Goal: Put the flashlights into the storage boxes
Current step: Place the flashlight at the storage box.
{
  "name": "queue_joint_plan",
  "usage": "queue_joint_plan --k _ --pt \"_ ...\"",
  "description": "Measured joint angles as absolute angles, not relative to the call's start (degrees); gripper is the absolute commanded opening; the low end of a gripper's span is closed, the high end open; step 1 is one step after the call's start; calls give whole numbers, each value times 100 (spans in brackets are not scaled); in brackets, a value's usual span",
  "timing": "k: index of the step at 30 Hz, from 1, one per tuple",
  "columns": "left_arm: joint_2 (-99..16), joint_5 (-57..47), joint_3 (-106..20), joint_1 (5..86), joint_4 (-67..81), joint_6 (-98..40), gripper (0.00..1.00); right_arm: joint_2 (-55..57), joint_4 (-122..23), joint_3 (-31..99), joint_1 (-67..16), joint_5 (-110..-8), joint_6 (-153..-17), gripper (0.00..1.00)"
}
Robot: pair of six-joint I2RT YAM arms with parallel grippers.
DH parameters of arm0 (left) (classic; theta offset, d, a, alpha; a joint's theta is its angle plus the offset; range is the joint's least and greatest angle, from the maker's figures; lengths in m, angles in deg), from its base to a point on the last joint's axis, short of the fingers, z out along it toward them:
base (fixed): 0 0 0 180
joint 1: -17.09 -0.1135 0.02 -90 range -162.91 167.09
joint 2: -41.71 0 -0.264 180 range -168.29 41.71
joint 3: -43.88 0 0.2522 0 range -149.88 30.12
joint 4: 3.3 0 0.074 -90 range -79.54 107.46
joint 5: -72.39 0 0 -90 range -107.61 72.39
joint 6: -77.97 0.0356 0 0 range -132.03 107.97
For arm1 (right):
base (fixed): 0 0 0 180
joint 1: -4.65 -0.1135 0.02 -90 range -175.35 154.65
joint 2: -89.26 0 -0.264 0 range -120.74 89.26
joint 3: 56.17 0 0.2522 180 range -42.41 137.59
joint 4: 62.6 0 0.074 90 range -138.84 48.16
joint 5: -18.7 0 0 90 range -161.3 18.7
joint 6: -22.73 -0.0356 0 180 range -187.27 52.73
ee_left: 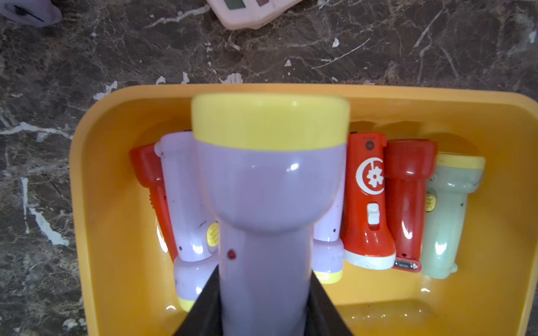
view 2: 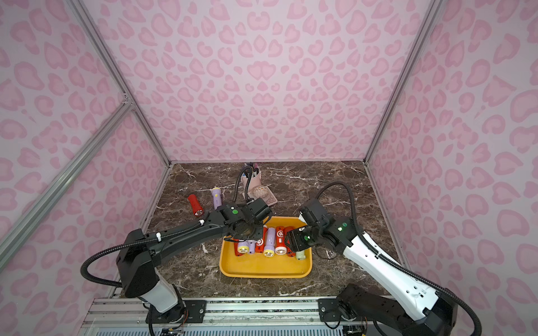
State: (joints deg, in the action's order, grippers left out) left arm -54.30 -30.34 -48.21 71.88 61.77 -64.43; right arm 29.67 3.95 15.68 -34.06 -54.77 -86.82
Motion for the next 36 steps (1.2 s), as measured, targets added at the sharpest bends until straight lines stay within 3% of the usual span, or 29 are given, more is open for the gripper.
queue_joint_plan --k 25,26,36 --pt "-6448 -3025 -4952 7269 6193 -6565 35 3351 677 1269 -2786 -5343 -8625 65" --pt "-6461 -3025 -4963 7269 6197 -6533 41 3351 677 1269 -2762 -5339 -8612 65" --pt "-6474 -3108 -5103 7240 6435 -6439 54 3299 690 1249 -2644 -5216 -8560 65"
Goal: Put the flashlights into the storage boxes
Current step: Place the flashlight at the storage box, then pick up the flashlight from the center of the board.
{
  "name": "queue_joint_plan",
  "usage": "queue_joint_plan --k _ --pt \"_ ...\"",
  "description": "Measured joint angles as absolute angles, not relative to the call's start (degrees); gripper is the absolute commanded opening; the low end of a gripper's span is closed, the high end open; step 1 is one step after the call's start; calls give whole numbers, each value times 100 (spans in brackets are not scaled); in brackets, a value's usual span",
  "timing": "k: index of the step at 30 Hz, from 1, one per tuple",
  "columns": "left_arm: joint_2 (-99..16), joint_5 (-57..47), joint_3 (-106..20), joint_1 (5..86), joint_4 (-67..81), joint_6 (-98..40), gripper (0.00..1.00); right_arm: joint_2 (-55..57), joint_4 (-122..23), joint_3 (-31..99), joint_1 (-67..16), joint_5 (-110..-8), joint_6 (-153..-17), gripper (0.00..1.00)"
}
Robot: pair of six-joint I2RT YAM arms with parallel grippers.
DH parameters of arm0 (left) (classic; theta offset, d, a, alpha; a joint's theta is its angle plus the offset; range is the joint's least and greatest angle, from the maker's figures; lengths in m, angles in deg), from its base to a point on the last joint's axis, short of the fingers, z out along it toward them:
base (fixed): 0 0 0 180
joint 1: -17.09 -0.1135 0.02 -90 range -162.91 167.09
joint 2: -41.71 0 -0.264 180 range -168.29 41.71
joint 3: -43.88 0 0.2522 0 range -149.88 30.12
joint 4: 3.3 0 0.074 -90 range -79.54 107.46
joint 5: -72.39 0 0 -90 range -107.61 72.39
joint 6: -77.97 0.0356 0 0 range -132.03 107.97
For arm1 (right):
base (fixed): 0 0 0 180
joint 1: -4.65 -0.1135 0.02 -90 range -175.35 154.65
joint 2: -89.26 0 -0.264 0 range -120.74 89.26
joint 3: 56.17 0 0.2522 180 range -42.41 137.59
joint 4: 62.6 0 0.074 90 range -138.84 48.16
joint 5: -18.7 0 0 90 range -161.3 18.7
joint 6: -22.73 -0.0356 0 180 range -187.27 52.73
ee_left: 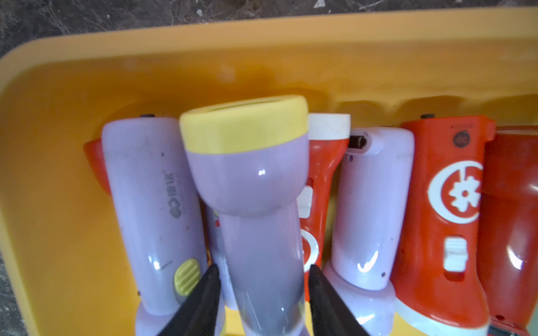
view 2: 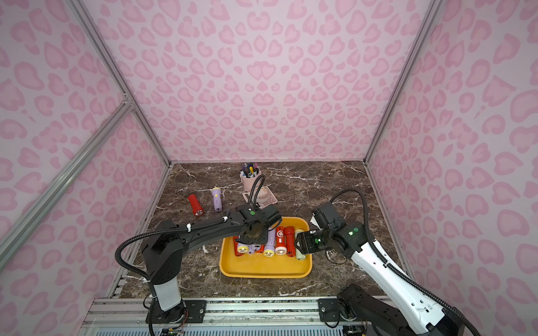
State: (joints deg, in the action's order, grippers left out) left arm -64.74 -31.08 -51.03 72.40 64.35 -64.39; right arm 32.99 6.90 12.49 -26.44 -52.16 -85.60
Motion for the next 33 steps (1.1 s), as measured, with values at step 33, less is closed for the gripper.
queue_joint_plan --k 33 --pt "-5301 -2962 -4945 4032 6105 -4528 60 -78 -269 4221 -3251 -4985 -8772 65"
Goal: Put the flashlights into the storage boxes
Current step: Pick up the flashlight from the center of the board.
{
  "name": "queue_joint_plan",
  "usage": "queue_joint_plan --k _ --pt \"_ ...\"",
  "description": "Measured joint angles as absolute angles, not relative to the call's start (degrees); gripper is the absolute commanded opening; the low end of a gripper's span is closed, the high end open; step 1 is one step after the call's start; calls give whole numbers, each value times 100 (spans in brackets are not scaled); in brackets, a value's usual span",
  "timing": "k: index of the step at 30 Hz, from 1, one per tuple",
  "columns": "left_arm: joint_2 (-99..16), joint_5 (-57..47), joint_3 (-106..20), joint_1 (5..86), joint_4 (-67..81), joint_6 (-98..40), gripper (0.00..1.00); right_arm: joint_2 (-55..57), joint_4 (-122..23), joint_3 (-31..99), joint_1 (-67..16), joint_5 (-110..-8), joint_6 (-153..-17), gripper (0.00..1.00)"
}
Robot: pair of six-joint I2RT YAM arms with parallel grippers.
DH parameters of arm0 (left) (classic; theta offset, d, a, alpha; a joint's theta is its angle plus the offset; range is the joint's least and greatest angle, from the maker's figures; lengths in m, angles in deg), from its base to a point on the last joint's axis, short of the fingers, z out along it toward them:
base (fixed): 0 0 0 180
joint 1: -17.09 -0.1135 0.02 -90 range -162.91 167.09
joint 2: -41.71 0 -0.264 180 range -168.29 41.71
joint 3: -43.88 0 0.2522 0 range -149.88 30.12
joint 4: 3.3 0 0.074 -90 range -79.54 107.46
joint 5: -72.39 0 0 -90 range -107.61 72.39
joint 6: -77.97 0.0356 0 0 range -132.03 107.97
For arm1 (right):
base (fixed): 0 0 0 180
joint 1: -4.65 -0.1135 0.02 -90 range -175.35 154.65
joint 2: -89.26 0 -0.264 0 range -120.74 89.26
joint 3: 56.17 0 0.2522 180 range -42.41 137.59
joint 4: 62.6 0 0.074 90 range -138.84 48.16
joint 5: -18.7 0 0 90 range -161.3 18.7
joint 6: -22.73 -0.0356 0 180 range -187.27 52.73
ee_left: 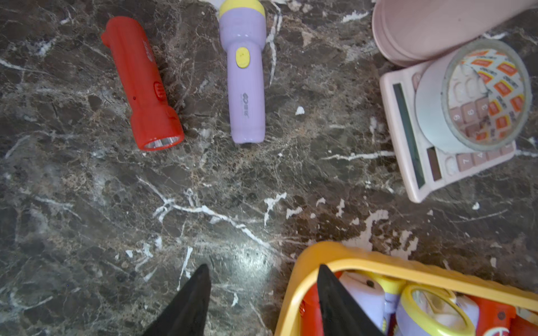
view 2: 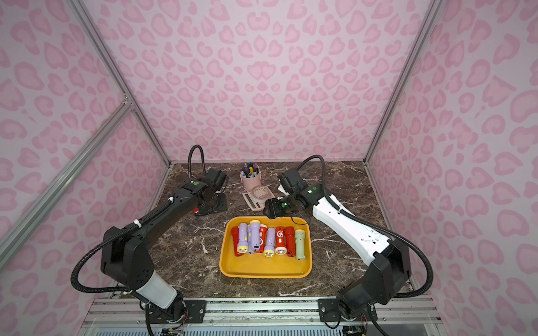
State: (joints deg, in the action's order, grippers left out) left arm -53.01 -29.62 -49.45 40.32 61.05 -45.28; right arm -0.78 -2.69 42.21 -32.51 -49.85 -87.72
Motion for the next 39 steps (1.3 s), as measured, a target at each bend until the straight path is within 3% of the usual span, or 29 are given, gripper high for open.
queue_joint_plan --k 12,39 --pt "-6083 -2398 -4965 3301 5338 -4045 59 -1853 -11 6287 -3691 -4924 -8708 65" --pt "-7969 -2260 -6250 2823 4960 -3702 55 -2135 797 6761 -3452 -5033 -8463 64"
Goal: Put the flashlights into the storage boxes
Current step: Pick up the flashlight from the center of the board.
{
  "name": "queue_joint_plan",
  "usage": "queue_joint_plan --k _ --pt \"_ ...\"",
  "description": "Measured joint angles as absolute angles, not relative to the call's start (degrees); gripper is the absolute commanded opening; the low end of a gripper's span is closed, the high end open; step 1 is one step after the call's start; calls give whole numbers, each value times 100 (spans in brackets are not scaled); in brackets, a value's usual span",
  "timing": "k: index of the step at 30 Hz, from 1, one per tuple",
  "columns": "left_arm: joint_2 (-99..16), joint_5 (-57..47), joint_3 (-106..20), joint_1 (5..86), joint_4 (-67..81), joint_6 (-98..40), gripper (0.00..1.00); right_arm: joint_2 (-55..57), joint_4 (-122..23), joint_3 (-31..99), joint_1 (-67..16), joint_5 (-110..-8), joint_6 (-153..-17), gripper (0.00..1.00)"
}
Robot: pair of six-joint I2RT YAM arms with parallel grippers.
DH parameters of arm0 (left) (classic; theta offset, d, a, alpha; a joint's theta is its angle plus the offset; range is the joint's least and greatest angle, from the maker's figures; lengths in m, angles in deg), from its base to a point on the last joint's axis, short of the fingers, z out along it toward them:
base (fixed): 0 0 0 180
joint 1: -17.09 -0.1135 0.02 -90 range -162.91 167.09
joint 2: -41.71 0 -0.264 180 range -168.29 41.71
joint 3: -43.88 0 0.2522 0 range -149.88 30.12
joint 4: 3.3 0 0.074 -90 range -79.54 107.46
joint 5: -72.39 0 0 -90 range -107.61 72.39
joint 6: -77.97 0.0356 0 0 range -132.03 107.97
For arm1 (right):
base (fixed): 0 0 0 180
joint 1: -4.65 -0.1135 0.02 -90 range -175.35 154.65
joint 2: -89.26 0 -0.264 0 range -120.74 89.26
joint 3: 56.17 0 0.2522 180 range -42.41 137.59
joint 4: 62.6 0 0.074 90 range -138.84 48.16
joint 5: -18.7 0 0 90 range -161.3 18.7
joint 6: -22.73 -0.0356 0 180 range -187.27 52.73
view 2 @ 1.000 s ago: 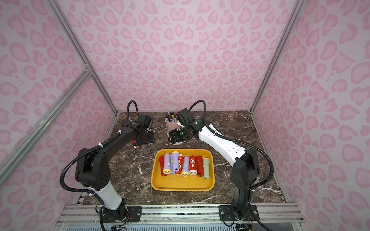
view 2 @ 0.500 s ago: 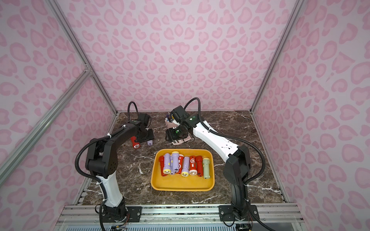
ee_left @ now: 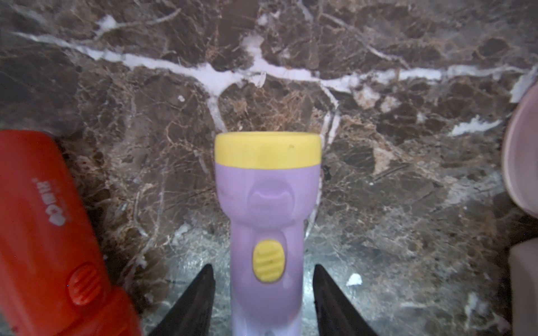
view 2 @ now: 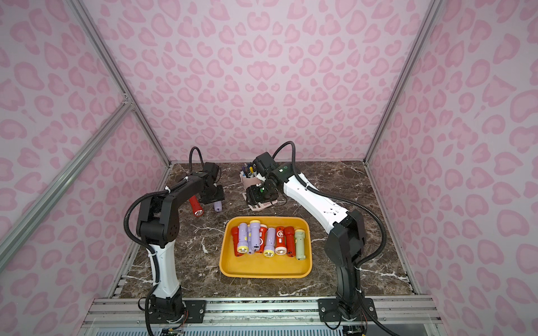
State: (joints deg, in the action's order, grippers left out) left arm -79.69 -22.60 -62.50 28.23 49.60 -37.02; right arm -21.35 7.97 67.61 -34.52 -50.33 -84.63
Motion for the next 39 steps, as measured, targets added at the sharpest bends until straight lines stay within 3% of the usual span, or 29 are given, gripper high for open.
queue_joint_plan --k 10,14,28,39 --pt "-8122 -2256 -6259 2818 4971 -3656 38 -1927 806 6495 -3282 -5033 -8461 64" --pt "-8122 -2258 -6259 2818 4973 -3641 26 -1883 806 6435 -3271 -5053 -8459 64" --pt "-6863 -2389 -5995 3168 5439 -3663 27 -1182 651 5502 -3197 -5101 -8422 64" --pt "-5397 -2706 -5433 4807 6055 -4393 29 204 290 3837 -2982 -5072 -8420 64"
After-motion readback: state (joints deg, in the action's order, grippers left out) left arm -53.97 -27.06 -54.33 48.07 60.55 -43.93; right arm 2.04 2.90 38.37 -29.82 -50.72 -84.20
